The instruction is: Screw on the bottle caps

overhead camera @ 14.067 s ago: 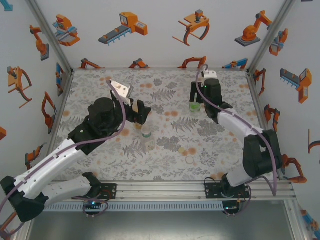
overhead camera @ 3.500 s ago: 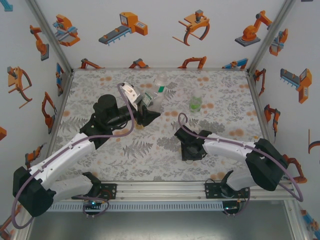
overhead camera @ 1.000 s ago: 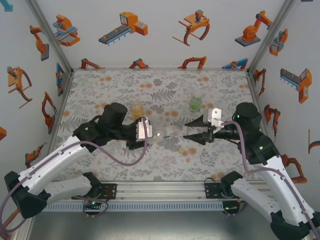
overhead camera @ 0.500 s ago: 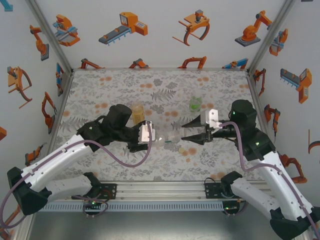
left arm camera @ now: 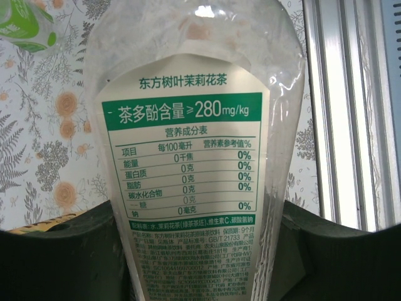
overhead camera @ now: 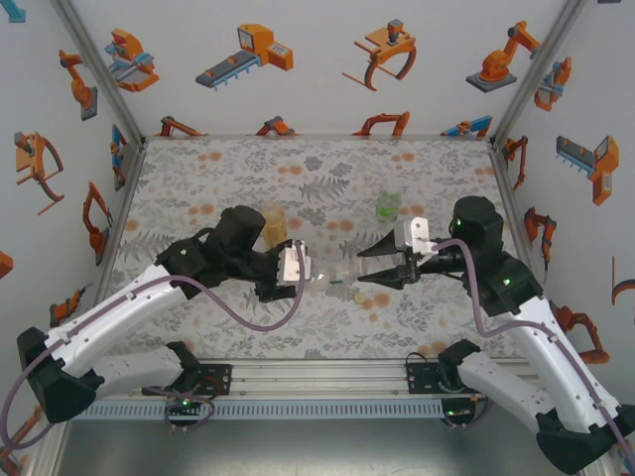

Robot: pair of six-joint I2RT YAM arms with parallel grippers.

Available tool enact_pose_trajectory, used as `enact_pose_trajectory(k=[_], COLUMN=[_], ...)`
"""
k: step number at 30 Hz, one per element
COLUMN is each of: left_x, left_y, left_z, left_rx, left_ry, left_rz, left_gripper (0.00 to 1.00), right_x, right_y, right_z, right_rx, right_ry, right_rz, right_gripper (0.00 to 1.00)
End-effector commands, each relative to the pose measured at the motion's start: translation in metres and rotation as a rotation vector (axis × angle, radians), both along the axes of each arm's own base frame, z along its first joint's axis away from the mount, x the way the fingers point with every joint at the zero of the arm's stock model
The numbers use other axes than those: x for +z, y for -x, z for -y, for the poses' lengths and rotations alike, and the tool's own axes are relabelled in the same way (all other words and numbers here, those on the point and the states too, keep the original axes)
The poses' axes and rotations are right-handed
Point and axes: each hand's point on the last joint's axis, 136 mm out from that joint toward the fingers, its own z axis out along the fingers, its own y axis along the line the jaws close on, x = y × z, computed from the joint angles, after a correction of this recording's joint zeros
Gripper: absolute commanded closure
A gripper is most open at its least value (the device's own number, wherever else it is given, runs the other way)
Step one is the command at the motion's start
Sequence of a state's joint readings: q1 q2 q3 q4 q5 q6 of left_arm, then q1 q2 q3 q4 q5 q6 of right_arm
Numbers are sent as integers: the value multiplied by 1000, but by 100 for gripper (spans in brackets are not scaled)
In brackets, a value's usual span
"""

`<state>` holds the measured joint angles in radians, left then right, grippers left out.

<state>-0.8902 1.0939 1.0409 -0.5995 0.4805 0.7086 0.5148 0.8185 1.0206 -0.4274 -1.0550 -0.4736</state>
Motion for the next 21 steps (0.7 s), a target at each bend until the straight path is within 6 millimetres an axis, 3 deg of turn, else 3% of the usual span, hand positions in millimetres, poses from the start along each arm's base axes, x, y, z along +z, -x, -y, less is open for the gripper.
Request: enact_pose_trajectory(k=[1,10,21], left_x=[15,17,13], left_y=[5,5,1], left_z=[6,8,11], left_rx=[-43,-47,-33], left_ry=[35,38,25], left_rz=[18,21,9], left_gripper=[100,100,100], right_x=[-8,-18,-15], right_y=[4,1,4], right_z=[-1,-2,-4], right_rx=[26,9,18], right_ry=[16,59,53], right_rz=[-1,-11,7], right_gripper=[73,73,75])
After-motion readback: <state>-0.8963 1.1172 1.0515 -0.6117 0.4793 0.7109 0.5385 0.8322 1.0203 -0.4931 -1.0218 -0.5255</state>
